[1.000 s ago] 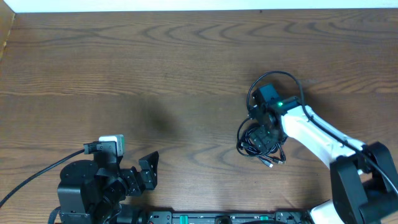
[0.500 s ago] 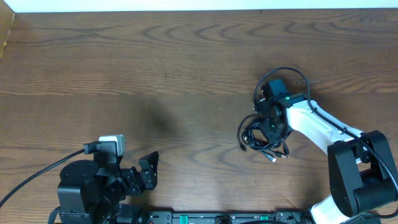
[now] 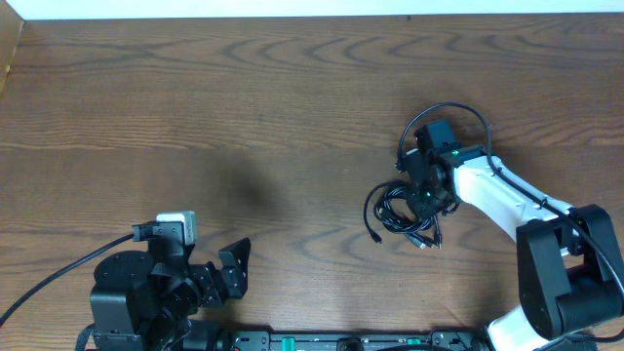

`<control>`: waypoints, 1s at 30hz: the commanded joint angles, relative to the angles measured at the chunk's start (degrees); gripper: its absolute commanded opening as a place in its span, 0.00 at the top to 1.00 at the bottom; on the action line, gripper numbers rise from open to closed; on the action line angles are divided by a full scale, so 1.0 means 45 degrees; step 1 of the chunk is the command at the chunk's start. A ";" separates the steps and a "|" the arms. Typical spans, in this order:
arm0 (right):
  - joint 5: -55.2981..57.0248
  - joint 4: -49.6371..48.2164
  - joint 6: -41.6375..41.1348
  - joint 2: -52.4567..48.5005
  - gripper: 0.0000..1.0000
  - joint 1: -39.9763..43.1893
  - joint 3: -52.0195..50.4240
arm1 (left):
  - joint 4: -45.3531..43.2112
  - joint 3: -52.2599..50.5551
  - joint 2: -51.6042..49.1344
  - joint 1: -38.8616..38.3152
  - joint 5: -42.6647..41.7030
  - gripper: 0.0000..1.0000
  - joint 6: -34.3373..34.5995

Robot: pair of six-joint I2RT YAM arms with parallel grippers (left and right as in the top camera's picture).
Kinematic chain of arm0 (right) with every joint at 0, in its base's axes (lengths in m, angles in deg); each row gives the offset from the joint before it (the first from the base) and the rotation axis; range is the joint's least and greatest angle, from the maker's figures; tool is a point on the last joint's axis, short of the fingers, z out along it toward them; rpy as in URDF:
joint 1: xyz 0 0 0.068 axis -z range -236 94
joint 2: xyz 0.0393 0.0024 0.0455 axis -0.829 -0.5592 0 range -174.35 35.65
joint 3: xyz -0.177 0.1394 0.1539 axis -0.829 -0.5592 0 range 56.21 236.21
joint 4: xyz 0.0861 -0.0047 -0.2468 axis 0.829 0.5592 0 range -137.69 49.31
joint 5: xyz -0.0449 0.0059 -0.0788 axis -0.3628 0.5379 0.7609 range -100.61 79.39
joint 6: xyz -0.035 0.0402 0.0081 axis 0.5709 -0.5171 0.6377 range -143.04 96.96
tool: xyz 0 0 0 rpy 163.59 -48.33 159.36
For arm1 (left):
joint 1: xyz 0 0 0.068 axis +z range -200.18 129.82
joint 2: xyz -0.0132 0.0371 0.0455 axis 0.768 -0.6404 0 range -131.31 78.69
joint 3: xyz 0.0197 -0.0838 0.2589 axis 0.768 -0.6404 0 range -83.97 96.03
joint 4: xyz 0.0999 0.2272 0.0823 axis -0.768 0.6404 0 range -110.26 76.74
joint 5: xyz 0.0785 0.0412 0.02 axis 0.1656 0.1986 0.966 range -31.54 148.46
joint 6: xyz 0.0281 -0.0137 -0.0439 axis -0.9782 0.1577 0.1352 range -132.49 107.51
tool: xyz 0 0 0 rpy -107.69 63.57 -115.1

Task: Untangle cables
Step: 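Bring the left gripper toward the bundle held by the right gripper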

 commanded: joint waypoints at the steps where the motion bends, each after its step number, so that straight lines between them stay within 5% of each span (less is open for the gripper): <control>1: -0.1073 0.0068 -0.0039 0.0806 0.99 -0.0044 -0.0068 | -0.0053 0.0223 -0.0049 -0.0015 -0.1025 0.02 0.0087; 10: -0.1948 0.0058 0.0345 0.4624 0.99 -0.0058 -0.0068 | 0.0243 0.0238 -0.0797 -0.0019 -0.4561 0.02 -0.0753; 21: -0.2293 -0.0151 0.0758 0.8009 0.99 -0.0593 -0.0068 | 0.1817 0.1875 -0.3463 -0.0719 -0.4906 0.02 -0.1559; 30: -0.2521 -0.0194 0.1773 0.8607 0.99 -0.1753 -0.0068 | 0.3716 0.4386 -0.6611 -0.3531 -0.4600 0.02 -0.2200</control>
